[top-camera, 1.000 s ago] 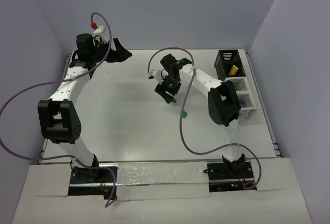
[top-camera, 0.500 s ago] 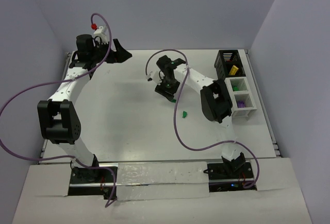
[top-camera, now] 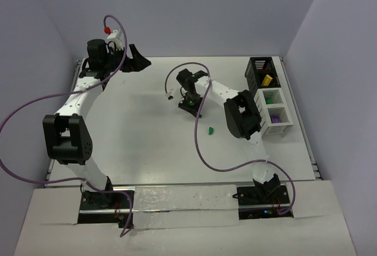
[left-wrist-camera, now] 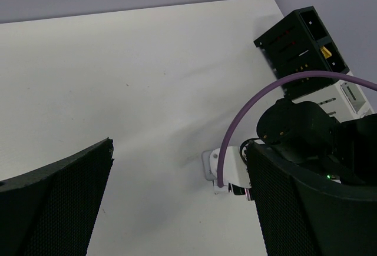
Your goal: Sort the legos into containers by color
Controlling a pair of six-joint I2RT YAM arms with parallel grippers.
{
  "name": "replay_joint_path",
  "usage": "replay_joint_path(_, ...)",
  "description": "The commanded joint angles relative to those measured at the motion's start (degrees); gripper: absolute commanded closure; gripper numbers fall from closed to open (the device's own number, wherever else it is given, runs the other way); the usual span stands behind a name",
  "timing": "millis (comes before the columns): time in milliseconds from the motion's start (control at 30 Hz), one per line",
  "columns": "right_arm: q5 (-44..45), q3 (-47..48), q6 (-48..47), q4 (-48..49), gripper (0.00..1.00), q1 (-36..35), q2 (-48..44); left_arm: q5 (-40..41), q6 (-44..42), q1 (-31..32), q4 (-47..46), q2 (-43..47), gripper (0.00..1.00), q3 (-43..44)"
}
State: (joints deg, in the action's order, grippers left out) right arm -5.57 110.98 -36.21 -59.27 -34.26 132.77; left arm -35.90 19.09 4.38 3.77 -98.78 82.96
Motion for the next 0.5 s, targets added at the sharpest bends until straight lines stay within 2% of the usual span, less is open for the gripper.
replay_joint_path(0,2.4,-1.3,-1.0,0.8,0.80,-0.4,0.5,-0.7,0.5,-0.1,-1.8,1.2,0.01,0.4)
replay_joint_path(100,2.6,-2.7,-0.8,1.5,0.89,-0.3,-1.4,-0.9,0.7,-0.1,-2.2,0.9,0.01,0.4)
replay_joint_path(233,-1.1,-4.5,1.3,4.5,1.00,0.2,-8.4,-1.5,1.0,-0.1,-2.9,0.3,0.01,1.0)
replay_joint_path(367,-10.5,-5.3,7.5,8.8,1.00,7.0,-20.9,-1.6,0.1,1.0,-3.2,-0.7,0.01,1.9)
replay_joint_path(467,-16.7,-6.9,11.2,10.3,1.00,12.3,-26.4,-0.3,-3.1,3.4,-2.9,-1.1,0.01,2.9)
